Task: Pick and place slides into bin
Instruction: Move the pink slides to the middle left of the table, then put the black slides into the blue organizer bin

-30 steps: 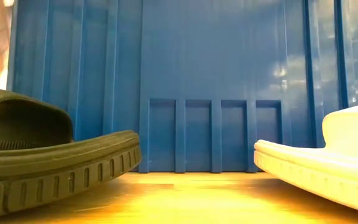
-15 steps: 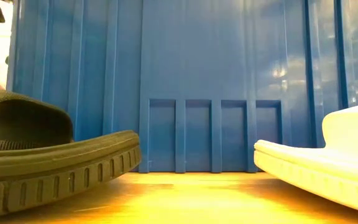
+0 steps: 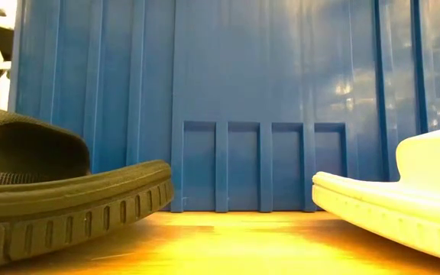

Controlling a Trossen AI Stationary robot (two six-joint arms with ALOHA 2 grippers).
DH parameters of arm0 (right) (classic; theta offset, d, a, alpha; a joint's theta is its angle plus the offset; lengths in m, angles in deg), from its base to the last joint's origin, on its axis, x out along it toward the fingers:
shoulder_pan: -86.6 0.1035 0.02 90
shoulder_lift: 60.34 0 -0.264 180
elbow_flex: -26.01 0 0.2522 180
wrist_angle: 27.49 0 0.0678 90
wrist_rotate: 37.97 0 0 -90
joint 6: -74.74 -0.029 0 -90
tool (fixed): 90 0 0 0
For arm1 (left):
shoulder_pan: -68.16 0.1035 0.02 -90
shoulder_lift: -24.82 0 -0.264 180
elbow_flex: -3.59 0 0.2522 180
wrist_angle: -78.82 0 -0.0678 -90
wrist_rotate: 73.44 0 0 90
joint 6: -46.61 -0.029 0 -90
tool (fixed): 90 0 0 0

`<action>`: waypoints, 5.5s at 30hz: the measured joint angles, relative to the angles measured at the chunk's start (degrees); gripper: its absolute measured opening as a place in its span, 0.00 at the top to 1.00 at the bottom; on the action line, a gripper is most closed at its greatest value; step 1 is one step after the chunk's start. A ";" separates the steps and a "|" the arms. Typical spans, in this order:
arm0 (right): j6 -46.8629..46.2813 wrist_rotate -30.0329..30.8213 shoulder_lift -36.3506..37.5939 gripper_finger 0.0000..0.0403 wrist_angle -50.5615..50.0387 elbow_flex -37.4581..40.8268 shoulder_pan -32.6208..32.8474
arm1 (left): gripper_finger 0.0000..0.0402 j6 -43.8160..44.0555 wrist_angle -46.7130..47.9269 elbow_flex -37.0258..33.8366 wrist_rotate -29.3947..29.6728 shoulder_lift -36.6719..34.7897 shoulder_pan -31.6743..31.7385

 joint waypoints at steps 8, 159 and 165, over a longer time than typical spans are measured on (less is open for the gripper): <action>-4.11 0.01 0.00 0.86 0.04 0.00 0.00 | 1.00 -0.90 -3.83 -3.71 0.64 0.00 0.08; 23.71 14.51 0.02 0.86 0.39 0.02 0.04 | 0.38 63.87 -24.17 48.48 3.25 47.52 -12.32; 23.71 14.49 0.02 0.86 0.39 0.02 0.04 | 0.38 63.90 -31.79 43.84 3.58 47.50 -11.92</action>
